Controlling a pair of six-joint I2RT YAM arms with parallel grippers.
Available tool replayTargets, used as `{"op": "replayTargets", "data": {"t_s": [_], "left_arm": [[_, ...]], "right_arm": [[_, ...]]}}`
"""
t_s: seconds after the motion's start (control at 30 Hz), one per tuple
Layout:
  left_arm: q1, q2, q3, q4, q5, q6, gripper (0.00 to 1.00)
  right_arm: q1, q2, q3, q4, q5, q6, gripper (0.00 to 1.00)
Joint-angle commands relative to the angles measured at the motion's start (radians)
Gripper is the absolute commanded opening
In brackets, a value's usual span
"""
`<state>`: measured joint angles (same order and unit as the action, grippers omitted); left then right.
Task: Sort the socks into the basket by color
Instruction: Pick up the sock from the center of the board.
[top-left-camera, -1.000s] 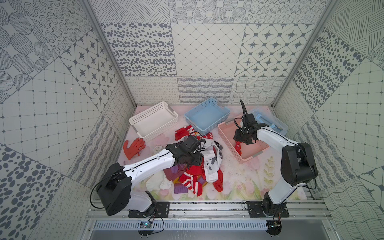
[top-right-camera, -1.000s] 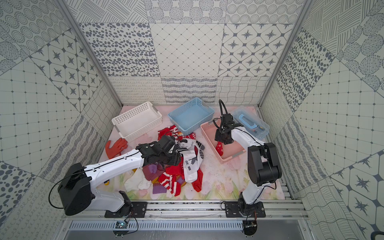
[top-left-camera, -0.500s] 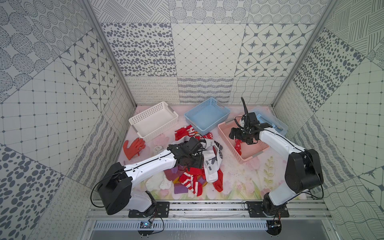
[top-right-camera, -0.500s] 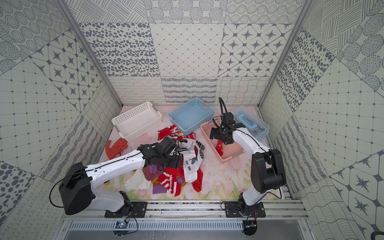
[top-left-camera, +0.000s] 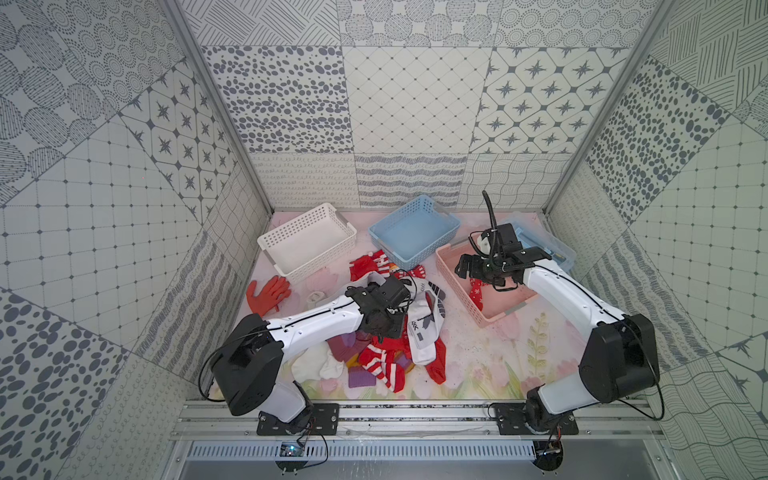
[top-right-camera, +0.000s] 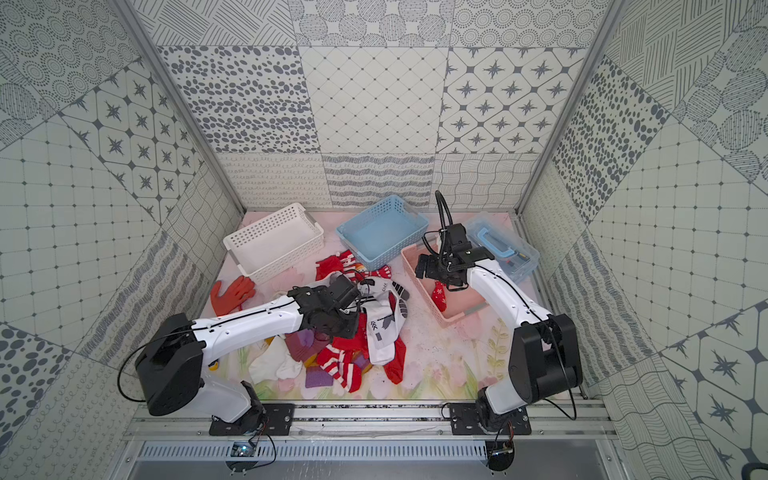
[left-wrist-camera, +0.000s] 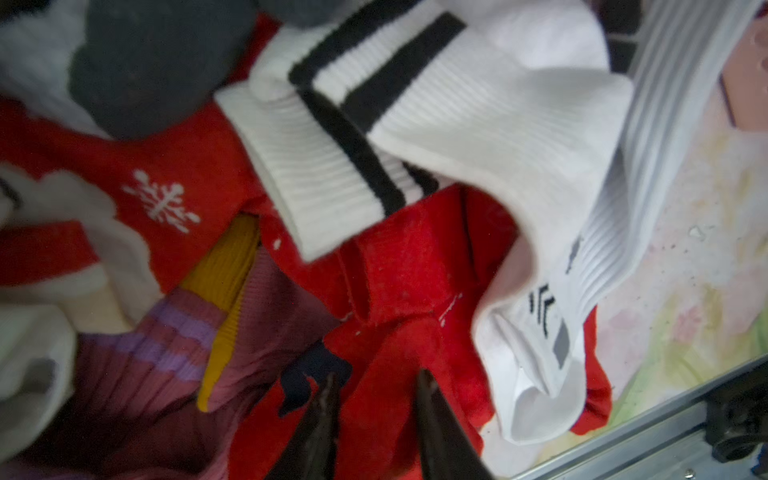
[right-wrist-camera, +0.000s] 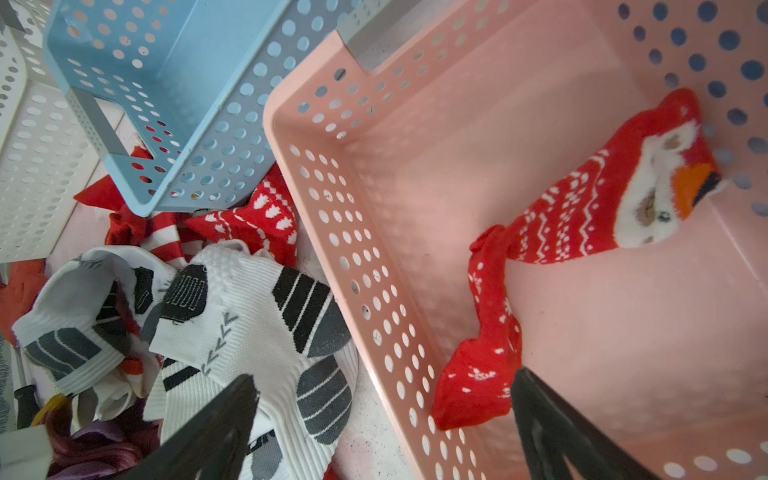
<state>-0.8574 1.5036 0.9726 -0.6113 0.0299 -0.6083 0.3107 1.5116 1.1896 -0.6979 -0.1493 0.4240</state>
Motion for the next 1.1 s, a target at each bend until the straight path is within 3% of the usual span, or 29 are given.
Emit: {"op": "replayTargets", "data": {"t_s": [0.0, 0.03, 0.23, 0.43, 0.83, 1.07], "left_arm": [[-0.005, 0.002, 0.012, -0.028, -0.033, 0.000, 0.04], [-0.007, -0.013, 0.015, -0.033, -0.039, -0.002, 0.00], [-0.011, -0.141, 0.040, -0.073, -0.098, 0.014, 0.00], [-0.010, -0.229, 0.054, -0.067, -0.083, 0.033, 0.00], [0.009, -0.309, 0.137, 0.019, 0.000, 0.049, 0.00], [0.048, -0.321, 0.158, 0.139, 0.074, 0.006, 0.00]], "right_arm": [[0.025, -0.025, 0.047, -0.002, -0.003, 0.012, 0.98], [0.032, -0.024, 0.055, -0.007, -0.003, 0.010, 0.98], [0.089, -0.030, 0.094, -0.026, -0.005, 0.010, 0.97], [0.135, -0.057, 0.104, -0.009, -0.072, 0.016, 0.97], [0.223, -0.176, -0.029, 0.202, -0.408, 0.054, 0.95], [0.298, -0.200, -0.120, 0.358, -0.467, 0.080, 0.96]]}}
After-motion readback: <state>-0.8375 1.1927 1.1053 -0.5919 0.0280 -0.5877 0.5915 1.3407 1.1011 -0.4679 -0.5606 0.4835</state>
